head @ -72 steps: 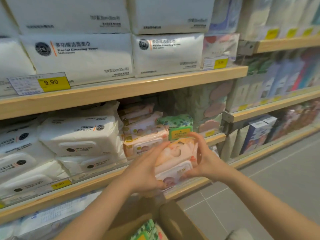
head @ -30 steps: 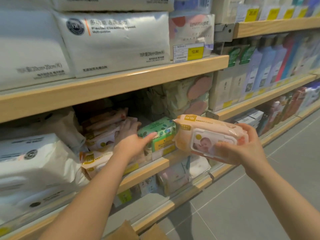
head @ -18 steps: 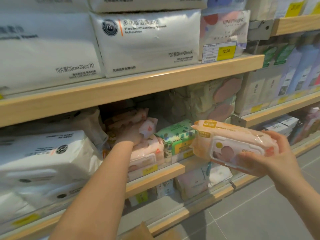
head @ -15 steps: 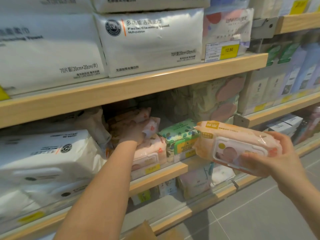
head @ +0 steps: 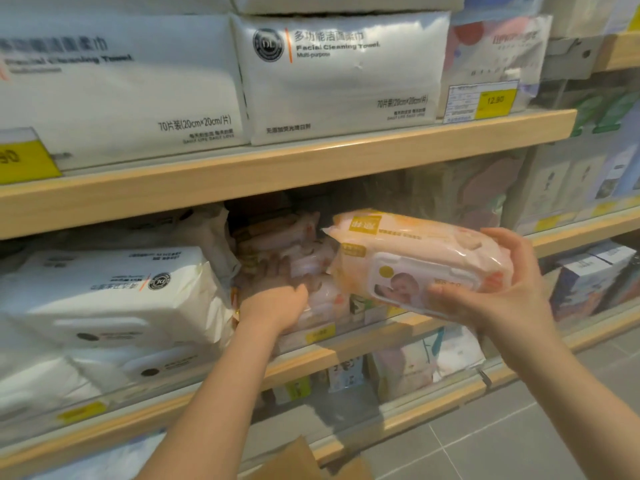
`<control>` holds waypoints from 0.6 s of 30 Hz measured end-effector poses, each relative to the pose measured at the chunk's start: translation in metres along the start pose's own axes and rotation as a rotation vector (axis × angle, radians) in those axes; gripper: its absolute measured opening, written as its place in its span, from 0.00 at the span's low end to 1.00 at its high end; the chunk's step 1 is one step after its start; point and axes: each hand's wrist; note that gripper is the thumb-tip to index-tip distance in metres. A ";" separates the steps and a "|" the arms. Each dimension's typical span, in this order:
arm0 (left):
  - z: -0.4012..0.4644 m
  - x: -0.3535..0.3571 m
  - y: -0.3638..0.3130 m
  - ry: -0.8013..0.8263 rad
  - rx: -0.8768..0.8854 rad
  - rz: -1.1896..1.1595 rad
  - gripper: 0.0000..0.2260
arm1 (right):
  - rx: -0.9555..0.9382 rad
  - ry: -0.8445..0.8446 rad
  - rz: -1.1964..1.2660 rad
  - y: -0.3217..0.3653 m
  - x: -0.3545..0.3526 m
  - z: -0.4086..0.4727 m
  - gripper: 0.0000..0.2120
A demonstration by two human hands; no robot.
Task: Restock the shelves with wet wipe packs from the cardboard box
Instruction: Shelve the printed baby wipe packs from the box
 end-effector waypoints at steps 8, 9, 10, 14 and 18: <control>-0.010 0.009 0.001 -0.245 0.047 0.007 0.27 | -0.146 0.040 -0.101 -0.006 0.110 0.023 0.37; -0.010 0.008 0.002 -0.263 0.066 0.016 0.29 | -0.119 0.069 -0.113 -0.008 0.126 0.033 0.36; -0.011 0.008 0.002 -0.246 0.084 0.002 0.28 | -0.086 0.101 -0.124 -0.011 0.141 0.044 0.37; -0.017 0.006 -0.001 -0.177 0.121 -0.029 0.23 | -0.034 0.350 -0.233 -0.037 0.186 0.081 0.47; -0.016 0.011 0.001 -0.265 0.102 -0.043 0.24 | 0.078 0.541 -0.244 -0.056 0.195 0.101 0.49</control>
Point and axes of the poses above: each hand's wrist, its own z-axis towards the middle knuckle, its own x-axis out of the palm, y = z × x, and after that the axes turned 15 degrees about -y, right-handed
